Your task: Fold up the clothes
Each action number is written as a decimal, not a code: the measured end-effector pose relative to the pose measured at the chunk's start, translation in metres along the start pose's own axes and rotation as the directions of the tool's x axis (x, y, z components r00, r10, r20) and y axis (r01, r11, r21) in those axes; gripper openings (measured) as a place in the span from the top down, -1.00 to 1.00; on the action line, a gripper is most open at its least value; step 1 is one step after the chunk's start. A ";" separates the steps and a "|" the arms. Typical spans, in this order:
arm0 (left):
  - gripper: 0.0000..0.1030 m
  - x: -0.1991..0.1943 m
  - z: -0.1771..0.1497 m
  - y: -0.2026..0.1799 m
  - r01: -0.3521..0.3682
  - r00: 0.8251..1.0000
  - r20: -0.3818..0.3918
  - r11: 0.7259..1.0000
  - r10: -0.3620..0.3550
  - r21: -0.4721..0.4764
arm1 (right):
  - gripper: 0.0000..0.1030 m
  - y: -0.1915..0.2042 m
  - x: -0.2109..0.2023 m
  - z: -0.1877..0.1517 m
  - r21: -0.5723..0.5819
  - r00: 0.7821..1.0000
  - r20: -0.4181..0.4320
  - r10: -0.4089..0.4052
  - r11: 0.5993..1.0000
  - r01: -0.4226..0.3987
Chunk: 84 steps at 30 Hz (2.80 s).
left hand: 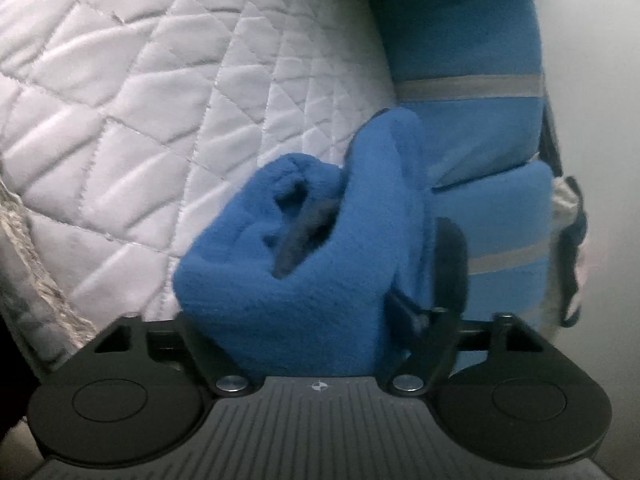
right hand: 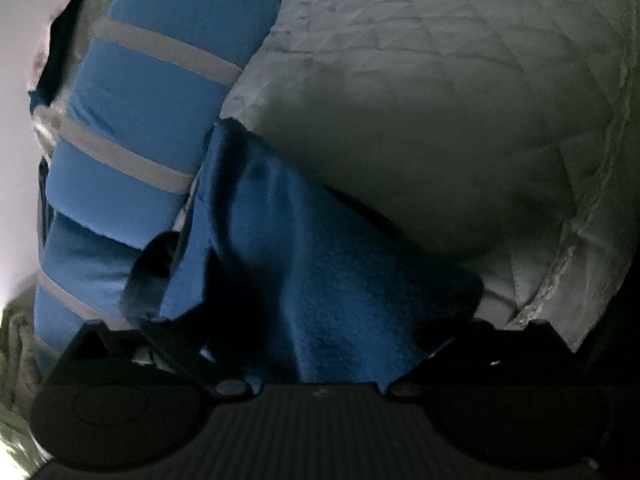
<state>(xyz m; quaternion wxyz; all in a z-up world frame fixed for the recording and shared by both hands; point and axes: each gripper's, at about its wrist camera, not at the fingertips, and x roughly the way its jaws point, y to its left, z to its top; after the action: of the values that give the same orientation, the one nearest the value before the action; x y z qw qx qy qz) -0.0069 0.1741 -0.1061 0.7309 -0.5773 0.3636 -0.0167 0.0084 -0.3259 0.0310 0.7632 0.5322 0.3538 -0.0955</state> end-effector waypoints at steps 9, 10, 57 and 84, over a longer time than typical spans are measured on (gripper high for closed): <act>-0.53 -0.010 -0.008 -0.018 -0.072 0.997 0.033 0.997 0.072 0.001 | -0.99 0.008 -0.017 -0.008 0.048 0.998 0.005 -0.067 0.997 0.066; -0.53 -0.016 -0.011 -0.021 -0.076 0.996 0.039 0.997 0.076 0.011 | -1.00 0.009 -0.022 -0.010 0.053 0.997 0.008 -0.083 0.995 0.082; -0.63 -0.026 -0.067 -0.153 -0.339 0.932 0.295 0.220 0.211 0.915 | -1.00 0.127 -0.059 -0.051 -0.923 0.994 0.091 -0.056 0.370 0.105; -0.63 0.089 0.100 -0.162 -0.032 0.982 -0.069 0.509 0.177 0.860 | -0.99 0.153 0.079 0.095 -0.885 0.978 -0.204 -0.033 0.434 -0.170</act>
<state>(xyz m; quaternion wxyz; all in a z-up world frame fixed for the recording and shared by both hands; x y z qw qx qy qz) 0.1780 0.1638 -0.0062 0.8907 -0.1171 0.3951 -0.1919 0.1882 -0.3277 0.1116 0.8945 0.0663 0.3996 0.1894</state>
